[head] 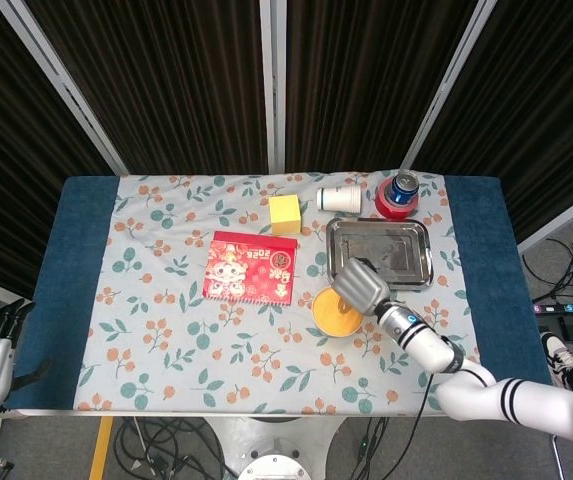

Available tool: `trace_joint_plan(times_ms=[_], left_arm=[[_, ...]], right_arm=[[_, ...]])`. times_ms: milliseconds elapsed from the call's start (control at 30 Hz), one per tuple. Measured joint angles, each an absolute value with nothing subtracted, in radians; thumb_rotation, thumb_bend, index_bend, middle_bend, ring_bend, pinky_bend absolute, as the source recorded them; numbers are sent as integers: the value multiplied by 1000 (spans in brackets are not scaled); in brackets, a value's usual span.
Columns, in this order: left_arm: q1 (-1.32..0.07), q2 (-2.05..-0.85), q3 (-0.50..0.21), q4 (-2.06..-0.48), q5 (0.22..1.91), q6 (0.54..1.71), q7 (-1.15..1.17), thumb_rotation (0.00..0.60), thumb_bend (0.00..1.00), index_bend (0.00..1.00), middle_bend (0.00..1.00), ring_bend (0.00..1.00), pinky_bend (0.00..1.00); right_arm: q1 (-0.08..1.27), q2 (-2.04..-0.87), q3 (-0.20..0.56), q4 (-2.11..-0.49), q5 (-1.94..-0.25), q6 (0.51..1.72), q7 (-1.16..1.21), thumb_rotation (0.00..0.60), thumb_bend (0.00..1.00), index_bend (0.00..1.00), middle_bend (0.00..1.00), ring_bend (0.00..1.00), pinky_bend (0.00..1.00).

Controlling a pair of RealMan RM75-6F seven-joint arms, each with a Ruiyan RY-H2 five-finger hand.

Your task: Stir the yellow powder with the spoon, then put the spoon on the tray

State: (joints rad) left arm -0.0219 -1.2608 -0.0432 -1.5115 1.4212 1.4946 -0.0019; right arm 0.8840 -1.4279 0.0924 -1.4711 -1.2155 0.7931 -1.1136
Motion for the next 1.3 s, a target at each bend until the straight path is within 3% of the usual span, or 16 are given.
trace_joint_plan(times_ms=[567,933,1300], left_arm=[[-19,-1280,-41,-1475,1421,1485,-36,600,220,185,179,119,125],[-18,-1284,-39,-1469,1426,1484,-37,600,219,185,178,119,125],[-21,-1276,-41,-1487,1434,1490,-19,600,219,185,178,119,125]], right_arm=[[987,-1549,10,-1427,-1109,846,-1427,600,464,762,952,908,1000],[964,-1560,-13,-1493,-1103,903,-1355,600,464,772,954,908,1000],[918,-1491,-15,-1564,-1107,972,-1238,600,468,779,954,908,1000]])
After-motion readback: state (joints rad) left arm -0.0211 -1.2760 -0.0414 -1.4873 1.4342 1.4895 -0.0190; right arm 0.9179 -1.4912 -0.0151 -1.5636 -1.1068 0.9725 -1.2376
